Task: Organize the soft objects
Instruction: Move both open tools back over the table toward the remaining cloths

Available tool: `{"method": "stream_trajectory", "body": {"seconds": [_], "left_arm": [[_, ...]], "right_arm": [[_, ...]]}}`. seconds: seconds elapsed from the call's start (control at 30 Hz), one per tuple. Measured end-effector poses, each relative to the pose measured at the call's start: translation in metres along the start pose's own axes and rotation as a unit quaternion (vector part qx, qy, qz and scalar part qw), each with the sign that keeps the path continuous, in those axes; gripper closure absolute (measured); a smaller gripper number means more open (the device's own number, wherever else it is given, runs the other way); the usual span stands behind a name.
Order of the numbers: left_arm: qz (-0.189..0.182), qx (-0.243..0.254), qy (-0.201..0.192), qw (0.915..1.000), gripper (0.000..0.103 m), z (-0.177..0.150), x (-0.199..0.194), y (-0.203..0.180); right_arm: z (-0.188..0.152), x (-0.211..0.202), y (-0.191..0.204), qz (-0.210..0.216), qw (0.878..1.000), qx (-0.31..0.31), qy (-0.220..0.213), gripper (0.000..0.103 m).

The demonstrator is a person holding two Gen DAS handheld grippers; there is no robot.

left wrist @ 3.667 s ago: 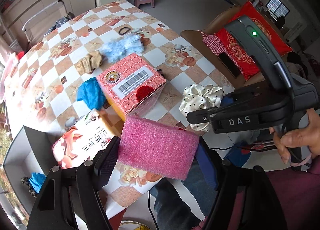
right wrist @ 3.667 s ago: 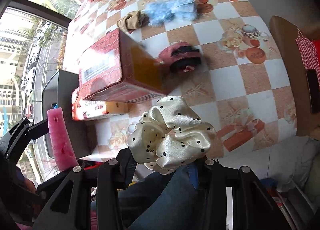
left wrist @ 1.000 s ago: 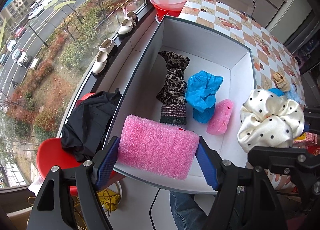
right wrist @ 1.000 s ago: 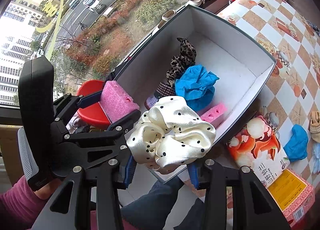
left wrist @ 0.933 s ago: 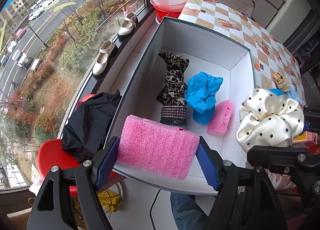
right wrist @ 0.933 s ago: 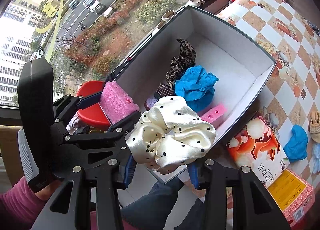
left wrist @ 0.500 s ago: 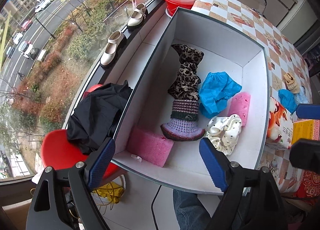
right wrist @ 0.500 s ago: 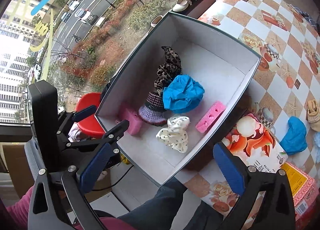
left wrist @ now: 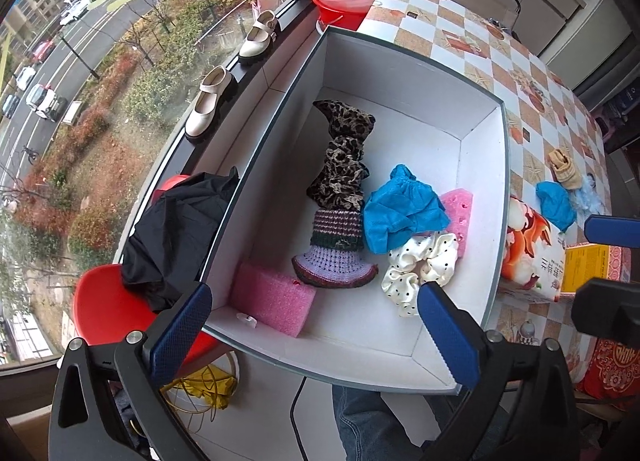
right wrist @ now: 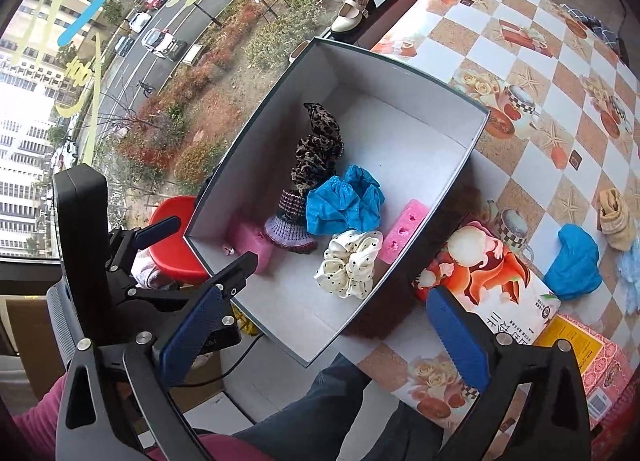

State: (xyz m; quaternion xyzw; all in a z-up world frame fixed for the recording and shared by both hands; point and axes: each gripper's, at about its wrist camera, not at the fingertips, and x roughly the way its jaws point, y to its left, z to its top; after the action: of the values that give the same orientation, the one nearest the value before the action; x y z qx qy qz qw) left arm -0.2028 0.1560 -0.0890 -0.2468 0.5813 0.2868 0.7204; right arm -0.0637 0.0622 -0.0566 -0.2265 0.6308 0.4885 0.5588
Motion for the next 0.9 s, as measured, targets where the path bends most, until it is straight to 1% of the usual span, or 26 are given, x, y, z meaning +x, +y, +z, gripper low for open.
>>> {"method": "stream_trajectory", "body": {"seconds": [0.13,0.27,0.4,0.5,0.6,0.7,0.83,0.9], "left_arm": [[-0.02,0.023,-0.001,0.9995,0.0,0.01,-0.01,-0.02],[-0.031,0.071,-0.012,0.9969,0.0,0.026,-0.023,-0.056],[-0.048,0.123,-0.016,0.9911,0.0,0.04,-0.029,-0.101],[-0.052,0.165,-0.014,0.9849,0.0,0.05,-0.029,-0.136],[-0.065,0.196,-0.006,0.9784,0.0,0.058,-0.027,-0.171],[-0.072,0.215,0.009,0.9738,0.0,0.066,-0.022,-0.199],[-0.08,0.227,0.032,0.9702,0.0,0.077,-0.008,-0.23],[-0.082,0.227,0.051,0.9691,0.0,0.084,0.004,-0.244]], "right_arm": [[-0.006,-0.021,-0.015,0.007,1.0,0.022,-0.016,0.0],[-0.015,-0.052,-0.039,0.011,0.998,0.053,-0.042,0.0],[-0.03,-0.085,-0.078,0.0,0.993,0.099,-0.067,0.0],[-0.044,-0.113,-0.112,-0.004,0.986,0.139,-0.093,0.0],[-0.061,-0.14,-0.15,-0.015,0.976,0.182,-0.121,0.0],[-0.081,-0.159,-0.193,-0.024,0.962,0.234,-0.139,0.0],[-0.115,-0.166,-0.254,-0.022,0.936,0.318,-0.147,0.0],[-0.133,-0.163,-0.281,-0.02,0.923,0.355,-0.145,0.0]]}}
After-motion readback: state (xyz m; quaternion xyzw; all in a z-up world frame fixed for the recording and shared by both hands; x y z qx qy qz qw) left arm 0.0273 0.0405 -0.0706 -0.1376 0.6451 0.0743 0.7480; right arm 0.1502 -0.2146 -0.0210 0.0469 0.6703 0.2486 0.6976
